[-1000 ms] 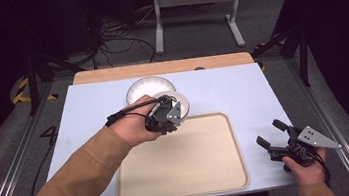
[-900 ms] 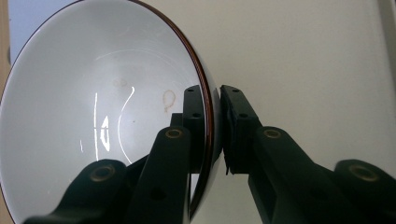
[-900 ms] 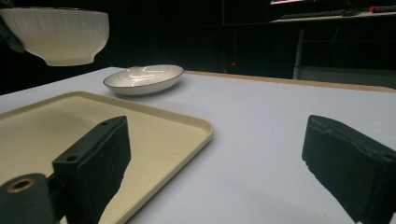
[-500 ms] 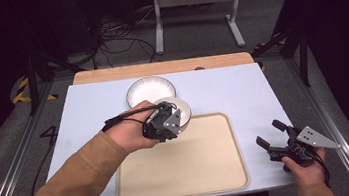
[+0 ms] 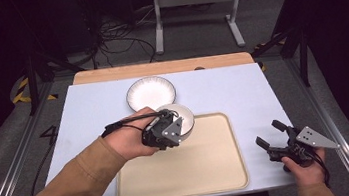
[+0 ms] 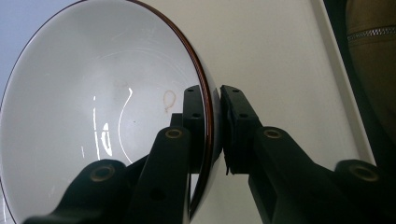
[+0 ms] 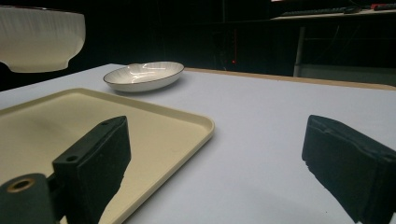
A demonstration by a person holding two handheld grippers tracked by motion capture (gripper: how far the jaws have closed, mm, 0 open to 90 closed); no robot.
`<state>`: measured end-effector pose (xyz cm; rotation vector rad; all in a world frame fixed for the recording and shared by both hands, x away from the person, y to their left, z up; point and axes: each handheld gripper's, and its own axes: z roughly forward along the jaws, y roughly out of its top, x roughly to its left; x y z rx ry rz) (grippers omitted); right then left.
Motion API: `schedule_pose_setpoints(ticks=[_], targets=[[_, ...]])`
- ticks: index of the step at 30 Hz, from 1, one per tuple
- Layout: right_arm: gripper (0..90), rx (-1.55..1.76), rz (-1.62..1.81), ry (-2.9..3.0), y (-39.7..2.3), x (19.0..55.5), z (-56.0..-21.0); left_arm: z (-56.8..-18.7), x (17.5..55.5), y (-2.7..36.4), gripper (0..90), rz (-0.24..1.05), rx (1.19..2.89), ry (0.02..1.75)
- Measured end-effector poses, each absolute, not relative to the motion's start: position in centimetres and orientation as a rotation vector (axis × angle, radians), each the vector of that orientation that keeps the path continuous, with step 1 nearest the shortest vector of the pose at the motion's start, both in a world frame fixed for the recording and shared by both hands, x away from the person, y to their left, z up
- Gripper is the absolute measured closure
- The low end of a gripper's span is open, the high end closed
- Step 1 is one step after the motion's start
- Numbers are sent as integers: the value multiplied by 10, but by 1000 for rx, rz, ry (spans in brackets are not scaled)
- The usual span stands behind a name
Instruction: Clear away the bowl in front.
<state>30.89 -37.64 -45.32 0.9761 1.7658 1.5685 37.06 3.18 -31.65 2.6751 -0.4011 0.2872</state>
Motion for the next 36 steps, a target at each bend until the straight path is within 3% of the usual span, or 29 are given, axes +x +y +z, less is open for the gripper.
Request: schedule_pose_setpoints(ticks=[7, 36], targets=[[87, 975, 1566, 1766, -377, 309, -453, -325, 367, 29, 814, 288, 2660, -492], [87, 976, 1570, 1764, -375, 309, -453, -362, 364, 16, 807, 203, 2707, -494]])
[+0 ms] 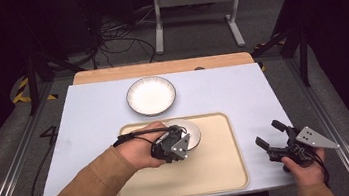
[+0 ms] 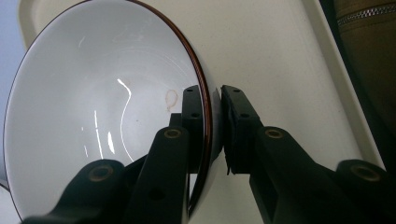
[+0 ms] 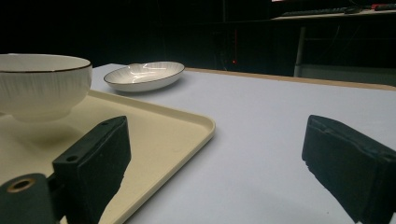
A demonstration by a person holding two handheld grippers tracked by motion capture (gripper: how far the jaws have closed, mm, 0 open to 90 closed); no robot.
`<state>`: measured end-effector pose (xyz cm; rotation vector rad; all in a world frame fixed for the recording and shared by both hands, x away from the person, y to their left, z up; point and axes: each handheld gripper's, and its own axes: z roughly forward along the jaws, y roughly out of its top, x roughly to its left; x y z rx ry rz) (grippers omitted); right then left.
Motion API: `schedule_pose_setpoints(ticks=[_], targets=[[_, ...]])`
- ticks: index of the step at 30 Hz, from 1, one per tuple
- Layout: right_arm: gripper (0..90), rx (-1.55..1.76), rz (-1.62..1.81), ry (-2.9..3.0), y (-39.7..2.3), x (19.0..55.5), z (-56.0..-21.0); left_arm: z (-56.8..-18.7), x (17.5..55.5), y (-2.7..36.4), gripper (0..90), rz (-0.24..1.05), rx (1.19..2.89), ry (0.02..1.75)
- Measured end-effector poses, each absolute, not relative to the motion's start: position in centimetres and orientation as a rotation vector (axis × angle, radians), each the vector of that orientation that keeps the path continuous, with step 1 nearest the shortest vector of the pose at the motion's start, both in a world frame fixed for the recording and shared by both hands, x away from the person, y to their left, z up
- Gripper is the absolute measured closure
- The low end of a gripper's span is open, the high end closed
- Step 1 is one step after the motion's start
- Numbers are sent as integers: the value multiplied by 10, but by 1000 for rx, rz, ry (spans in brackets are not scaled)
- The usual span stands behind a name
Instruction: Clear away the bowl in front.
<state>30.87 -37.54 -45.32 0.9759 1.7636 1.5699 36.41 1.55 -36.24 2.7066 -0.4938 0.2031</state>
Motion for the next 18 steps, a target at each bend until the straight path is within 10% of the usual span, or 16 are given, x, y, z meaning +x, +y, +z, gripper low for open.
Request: schedule_pose_setpoints(ticks=[18], targets=[[87, 973, 1573, 1765, -375, 309, -453, -381, 367, 13, 803, 176, 2746, -486]])
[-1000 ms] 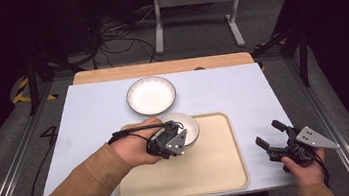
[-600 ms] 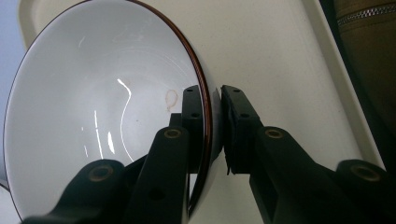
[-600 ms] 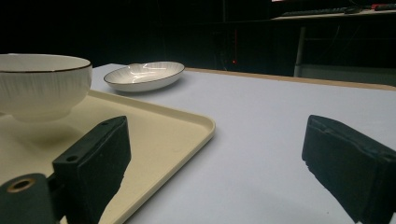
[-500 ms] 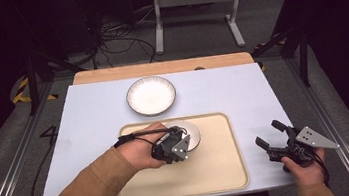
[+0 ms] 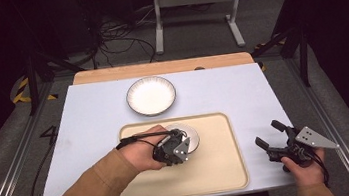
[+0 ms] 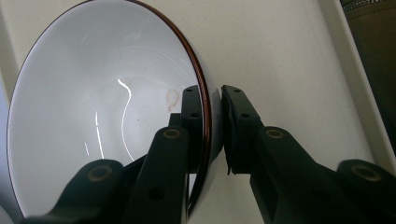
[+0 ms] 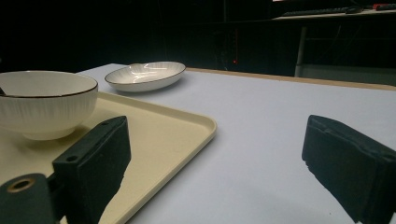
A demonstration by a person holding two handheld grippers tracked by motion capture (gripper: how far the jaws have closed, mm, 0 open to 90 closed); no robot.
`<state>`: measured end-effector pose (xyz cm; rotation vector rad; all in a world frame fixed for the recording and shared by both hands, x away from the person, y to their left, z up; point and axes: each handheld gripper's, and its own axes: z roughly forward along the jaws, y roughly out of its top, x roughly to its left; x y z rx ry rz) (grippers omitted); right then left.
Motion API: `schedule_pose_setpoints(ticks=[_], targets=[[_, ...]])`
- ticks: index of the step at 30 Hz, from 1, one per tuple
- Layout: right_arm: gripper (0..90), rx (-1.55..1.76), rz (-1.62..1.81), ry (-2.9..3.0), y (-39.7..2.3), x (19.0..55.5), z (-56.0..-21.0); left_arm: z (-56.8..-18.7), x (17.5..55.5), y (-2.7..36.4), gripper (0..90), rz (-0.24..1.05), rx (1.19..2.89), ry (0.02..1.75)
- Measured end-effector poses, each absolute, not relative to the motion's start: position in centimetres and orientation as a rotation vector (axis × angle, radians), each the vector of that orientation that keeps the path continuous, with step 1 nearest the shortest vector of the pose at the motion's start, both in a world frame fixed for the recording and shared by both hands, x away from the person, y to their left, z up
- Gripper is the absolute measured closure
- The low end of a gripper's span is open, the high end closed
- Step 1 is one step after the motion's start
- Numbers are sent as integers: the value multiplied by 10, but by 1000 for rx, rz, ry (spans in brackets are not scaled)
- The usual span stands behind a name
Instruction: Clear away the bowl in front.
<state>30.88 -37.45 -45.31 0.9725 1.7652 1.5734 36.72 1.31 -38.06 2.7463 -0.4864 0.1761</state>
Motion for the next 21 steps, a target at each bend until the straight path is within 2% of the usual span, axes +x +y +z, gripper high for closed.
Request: schedule_pose_setpoints(ticks=[17, 21], targets=[[87, 971, 1567, 1768, -375, 308, -453, -389, 366, 12, 809, 165, 2768, -479], [87, 972, 1566, 1768, -375, 308, -453, -391, 366, 13, 821, 126, 2773, -466]])
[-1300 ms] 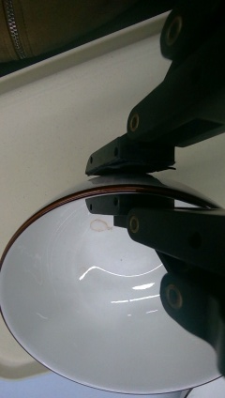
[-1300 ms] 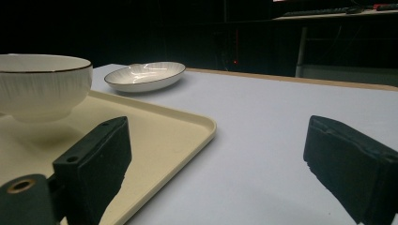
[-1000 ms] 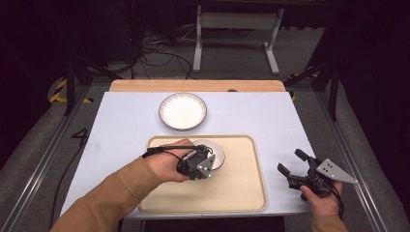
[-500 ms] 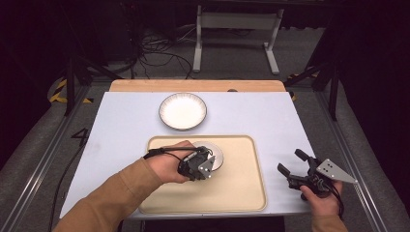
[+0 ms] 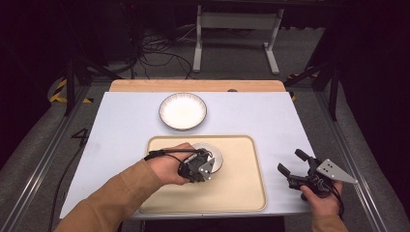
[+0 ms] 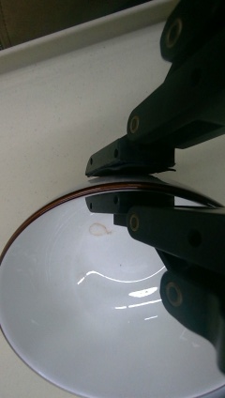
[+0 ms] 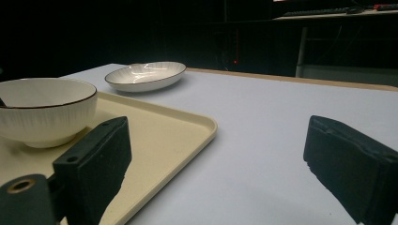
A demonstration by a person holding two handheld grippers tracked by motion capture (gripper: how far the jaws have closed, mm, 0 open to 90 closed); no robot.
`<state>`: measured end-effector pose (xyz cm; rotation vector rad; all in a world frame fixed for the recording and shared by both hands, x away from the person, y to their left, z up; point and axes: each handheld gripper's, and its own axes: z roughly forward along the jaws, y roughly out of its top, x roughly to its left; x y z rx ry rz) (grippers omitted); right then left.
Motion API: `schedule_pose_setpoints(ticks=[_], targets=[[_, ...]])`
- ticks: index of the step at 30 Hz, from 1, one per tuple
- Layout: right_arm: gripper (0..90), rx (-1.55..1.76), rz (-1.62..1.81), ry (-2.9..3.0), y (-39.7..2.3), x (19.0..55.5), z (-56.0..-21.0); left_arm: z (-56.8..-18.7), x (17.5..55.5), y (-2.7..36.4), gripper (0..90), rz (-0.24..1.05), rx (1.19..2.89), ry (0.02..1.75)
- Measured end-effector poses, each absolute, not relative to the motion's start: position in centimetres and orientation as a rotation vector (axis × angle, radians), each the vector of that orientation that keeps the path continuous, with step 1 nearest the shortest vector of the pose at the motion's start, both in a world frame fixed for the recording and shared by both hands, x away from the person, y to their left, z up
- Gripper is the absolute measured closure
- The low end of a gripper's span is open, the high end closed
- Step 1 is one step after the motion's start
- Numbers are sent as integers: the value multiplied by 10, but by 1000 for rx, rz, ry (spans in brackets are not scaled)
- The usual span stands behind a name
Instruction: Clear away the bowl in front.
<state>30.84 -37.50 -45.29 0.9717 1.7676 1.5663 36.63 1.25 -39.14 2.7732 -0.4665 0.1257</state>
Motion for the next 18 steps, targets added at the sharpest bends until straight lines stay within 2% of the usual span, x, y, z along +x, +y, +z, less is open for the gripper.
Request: schedule_pose_setpoints(ticks=[12, 18], targets=[[87, 972, 1566, 1768, -374, 309, -453, -398, 365, 16, 805, 20, 2771, -380], [87, 978, 1562, 1774, -373, 309, -453, -398, 365, 17, 782, 17, 2766, -373]])
